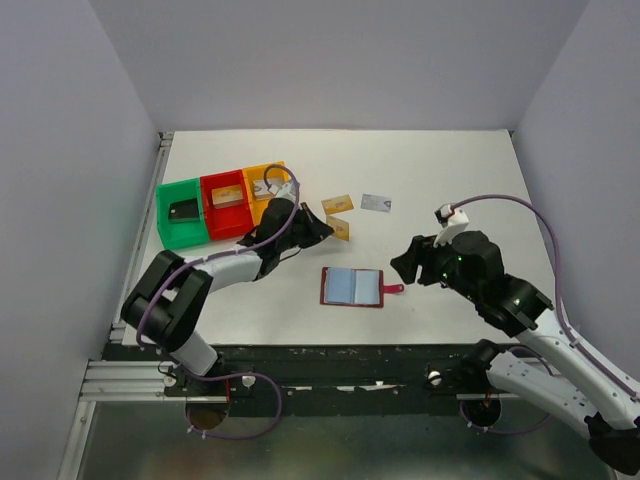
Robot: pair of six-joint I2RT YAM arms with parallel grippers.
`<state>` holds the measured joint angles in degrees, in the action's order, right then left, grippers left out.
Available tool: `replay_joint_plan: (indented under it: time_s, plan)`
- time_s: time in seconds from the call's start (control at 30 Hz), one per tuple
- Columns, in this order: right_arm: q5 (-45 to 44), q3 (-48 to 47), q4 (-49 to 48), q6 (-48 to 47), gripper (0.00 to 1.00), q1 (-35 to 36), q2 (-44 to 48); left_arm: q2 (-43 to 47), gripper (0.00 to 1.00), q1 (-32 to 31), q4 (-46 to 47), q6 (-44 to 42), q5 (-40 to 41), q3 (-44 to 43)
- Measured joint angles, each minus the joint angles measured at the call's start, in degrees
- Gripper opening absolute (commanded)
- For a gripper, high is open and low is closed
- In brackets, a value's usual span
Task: Take the credit cards out of the card holder
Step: Place the credit card at the center of the board.
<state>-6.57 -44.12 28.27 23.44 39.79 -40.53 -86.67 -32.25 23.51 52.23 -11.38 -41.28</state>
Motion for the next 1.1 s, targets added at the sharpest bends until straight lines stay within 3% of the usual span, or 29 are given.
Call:
replay_joint_plan:
  time_s: [0.23,0.67,0.83,1.1]
  plan:
    - [0.24,1.75,-0.81,2.23,0.67,0.00,-2.49,-11.06,0.00,0.04,3.52,4.50,5.92,-6.01]
    - [0.85,1.99,-2.99,2.45,0.67,0.00,-6.12,-21.18,0.00,0.33,4.33,7.39,7.93,-12.13]
    - [0.83,1.99,-3.13,2.21,0.68,0.00,-8.11,-22.03,0.16,0.44,4.00,7.54,7.89,-12.92]
    - [0.81,1.97,-3.13,2.23,0.68,0.00,-9.35,-22.05,0.29,0.83,2.86,6.97,7.85,-13.20]
